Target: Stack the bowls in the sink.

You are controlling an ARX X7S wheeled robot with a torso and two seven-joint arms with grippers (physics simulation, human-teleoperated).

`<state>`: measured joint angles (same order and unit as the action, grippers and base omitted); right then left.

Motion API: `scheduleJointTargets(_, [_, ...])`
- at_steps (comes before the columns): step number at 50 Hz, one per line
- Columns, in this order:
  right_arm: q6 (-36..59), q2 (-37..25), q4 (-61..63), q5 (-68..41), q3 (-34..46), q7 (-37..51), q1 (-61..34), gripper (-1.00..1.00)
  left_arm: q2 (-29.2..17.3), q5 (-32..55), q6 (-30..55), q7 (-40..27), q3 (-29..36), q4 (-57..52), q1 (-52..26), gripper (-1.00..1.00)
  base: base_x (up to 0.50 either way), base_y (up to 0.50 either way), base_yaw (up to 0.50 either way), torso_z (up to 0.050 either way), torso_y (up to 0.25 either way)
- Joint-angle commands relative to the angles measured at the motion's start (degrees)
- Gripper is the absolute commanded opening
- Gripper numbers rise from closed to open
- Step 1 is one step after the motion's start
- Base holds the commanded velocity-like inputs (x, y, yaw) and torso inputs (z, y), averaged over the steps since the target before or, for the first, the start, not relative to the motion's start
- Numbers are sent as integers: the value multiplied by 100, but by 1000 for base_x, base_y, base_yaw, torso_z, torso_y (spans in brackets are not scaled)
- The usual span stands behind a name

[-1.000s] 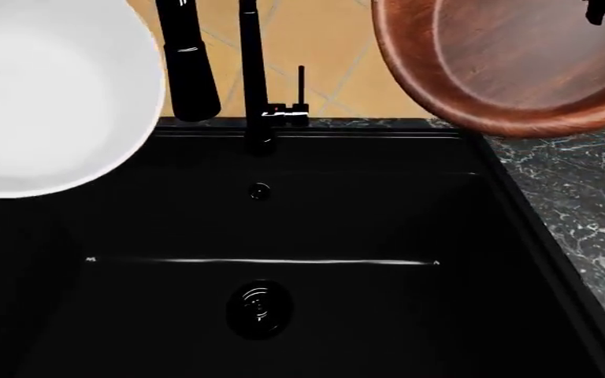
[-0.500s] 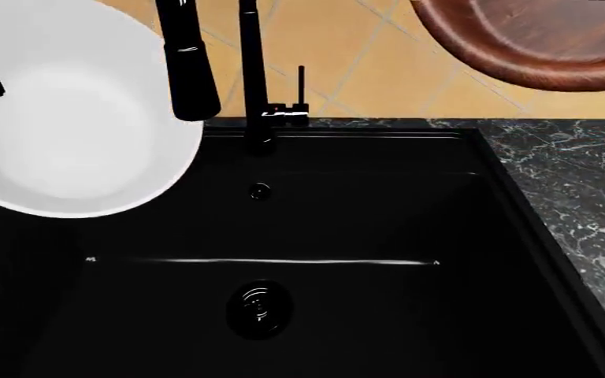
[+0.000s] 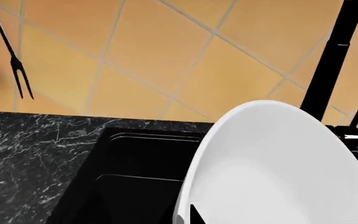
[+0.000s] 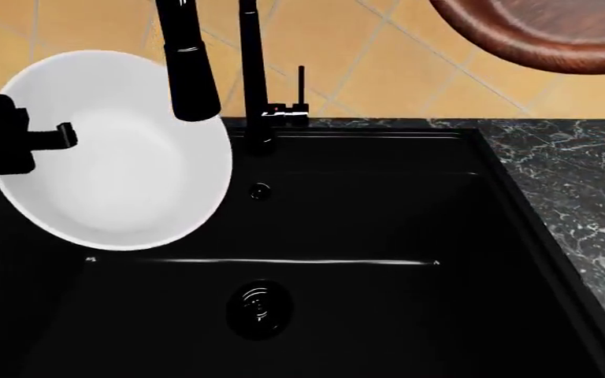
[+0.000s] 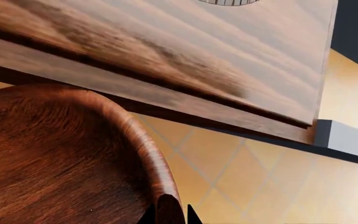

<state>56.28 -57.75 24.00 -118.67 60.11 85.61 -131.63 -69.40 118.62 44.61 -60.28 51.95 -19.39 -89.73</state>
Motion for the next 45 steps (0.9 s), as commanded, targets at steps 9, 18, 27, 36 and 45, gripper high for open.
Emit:
scheduleJointTargets(9, [96, 47, -73, 120, -216, 30, 130, -100, 305, -146, 77, 448, 171, -118, 299, -100, 0, 0, 0, 0, 1])
scheduleJointTargets(18, [83, 47, -49, 122, -237, 47, 195, -100, 361, -70, 231, 583, 254, -172, 367, -100, 0, 0, 0, 1, 0])
scheduleJointTargets(27, [55, 54, -37, 140, -248, 49, 260, -100, 388, -62, 379, 801, 322, -222, 454, -100, 0, 0, 0, 0, 1])
scheduleJointTargets(36, [31, 73, -35, 190, -245, 27, 329, -100, 523, -186, 347, 1077, 355, -160, 594, -100, 0, 0, 0, 0, 1])
scheduleJointTargets(45, [-5, 125, -39, 243, -227, 18, 403, -100, 608, -326, 182, 1585, 417, -83, 974, -100, 0, 0, 0, 0, 0])
